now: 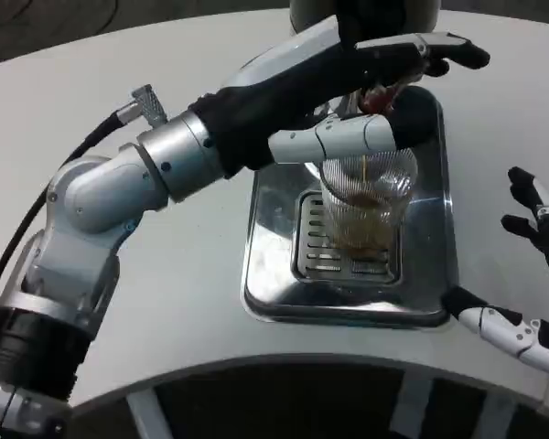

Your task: Grasp the cup under the faucet to collect the drink, then remove the cup.

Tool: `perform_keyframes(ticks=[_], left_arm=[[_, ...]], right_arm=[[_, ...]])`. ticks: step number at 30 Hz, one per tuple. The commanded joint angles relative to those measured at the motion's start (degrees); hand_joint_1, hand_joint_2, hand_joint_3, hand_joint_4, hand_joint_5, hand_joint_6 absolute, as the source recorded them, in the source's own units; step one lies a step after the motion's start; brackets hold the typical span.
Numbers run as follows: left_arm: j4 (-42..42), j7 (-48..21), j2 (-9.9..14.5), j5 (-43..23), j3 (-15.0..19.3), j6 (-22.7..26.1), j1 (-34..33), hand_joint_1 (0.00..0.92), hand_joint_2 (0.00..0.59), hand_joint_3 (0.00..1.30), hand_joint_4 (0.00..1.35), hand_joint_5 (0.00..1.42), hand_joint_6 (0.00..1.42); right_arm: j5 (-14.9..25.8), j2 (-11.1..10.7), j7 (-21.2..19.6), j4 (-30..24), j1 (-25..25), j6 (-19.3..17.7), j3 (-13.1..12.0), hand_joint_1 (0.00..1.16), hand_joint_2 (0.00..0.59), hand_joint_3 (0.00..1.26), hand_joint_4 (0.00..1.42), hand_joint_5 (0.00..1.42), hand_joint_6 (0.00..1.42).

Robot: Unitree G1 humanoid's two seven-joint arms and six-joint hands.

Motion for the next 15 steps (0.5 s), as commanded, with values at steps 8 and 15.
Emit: perform_keyframes(ticks=[8, 15], left_arm=[[-0.08, -1.36, 1.18, 1.80, -1.11, 0.25, 0.91, 0.000, 0.096, 0.23, 0.11, 0.15, 0.08], [0.27, -1.66, 1.22, 1.63, -1.19, 0.02, 0.34, 0.000, 0.097, 0.23, 0.12, 0.15, 0.08]], right_arm=[[4.41, -0.17, -1.61, 8.96, -4.20, -7.57, 1.07, 0.73, 0.205, 0.01, 0.03, 0.11, 0.01], [4.89, -0.26, -1.76, 12.16, -6.72, -8.85, 2.30, 0.73, 0.205, 0.02, 0.03, 0.12, 0.01]])
